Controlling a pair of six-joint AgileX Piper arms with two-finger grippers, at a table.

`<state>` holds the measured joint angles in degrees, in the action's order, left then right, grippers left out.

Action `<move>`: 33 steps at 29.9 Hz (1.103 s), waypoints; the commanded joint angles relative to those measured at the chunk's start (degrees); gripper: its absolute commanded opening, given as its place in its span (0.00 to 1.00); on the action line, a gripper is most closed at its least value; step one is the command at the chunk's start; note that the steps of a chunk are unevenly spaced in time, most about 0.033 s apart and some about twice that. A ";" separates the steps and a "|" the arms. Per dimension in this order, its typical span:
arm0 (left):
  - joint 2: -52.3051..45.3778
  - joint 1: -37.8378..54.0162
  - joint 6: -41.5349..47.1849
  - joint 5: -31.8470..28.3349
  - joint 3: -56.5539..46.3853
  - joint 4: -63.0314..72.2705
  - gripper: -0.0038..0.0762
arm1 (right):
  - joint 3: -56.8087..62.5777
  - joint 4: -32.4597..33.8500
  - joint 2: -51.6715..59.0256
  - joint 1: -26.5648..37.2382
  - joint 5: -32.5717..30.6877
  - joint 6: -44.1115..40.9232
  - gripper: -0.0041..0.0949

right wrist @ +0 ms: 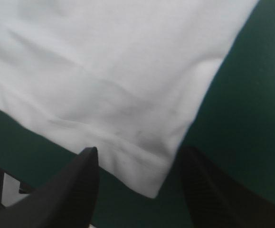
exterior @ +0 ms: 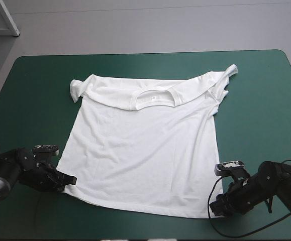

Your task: Fold the cloth

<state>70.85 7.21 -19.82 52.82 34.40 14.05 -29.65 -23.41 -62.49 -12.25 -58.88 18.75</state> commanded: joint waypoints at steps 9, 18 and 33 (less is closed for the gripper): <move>0.17 -0.20 -0.45 -2.19 0.17 1.47 0.07 | 0.02 0.04 -4.23 -0.64 3.76 -2.52 0.44; 0.17 -0.20 -0.73 -2.33 0.17 1.37 0.07 | 0.02 -0.42 -7.95 -0.64 5.26 1.37 0.03; -11.79 -0.20 -1.96 -4.97 8.91 8.29 0.07 | -21.30 6.59 6.96 -0.64 8.05 -3.81 0.04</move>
<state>62.52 7.21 -21.51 49.50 38.38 18.59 -42.36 -19.13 -59.00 -12.90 -52.19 16.49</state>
